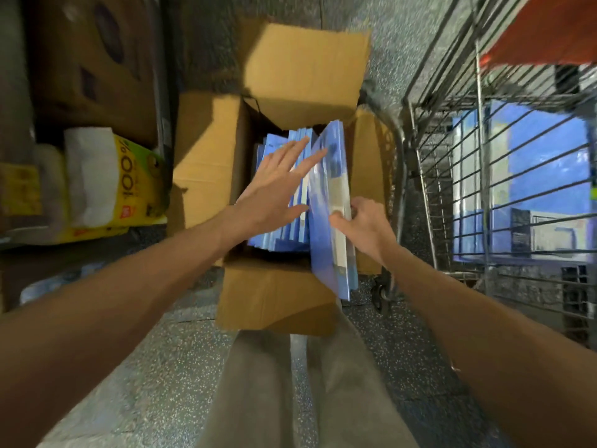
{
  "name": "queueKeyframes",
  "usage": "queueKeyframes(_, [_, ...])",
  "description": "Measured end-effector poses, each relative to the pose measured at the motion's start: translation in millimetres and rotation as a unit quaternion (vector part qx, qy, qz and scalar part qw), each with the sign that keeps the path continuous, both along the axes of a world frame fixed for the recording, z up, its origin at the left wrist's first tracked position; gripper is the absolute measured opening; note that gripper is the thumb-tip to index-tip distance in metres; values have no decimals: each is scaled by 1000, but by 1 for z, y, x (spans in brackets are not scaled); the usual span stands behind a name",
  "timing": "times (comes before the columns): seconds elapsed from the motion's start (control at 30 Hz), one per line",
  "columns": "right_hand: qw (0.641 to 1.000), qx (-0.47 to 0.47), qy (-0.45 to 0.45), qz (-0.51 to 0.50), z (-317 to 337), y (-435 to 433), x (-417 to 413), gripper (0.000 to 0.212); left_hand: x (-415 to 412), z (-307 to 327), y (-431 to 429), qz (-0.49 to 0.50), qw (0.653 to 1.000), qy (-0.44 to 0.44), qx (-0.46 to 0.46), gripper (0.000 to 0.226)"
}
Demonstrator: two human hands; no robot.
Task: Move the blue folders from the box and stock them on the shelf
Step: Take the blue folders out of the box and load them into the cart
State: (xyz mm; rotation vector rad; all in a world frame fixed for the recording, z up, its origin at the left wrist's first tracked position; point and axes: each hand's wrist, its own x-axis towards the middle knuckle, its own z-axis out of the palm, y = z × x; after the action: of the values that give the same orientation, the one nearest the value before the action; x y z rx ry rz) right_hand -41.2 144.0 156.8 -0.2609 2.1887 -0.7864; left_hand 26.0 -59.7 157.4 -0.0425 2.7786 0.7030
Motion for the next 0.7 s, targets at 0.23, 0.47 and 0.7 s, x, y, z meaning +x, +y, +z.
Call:
queueKeyframes(0.23, [995,20,41,90,44,-6,-1,32,-45,50,-11,-236,948,50,-207,124])
queueKeyframes(0.47, [978,-21,65,198,64,-11,7,31,-31,54,-4,-281,948,-54,-140,42])
queueKeyframes(0.7, [958,10,75,277,83,-23,13,30,15,59,-17,-153,982,-54,-97,27])
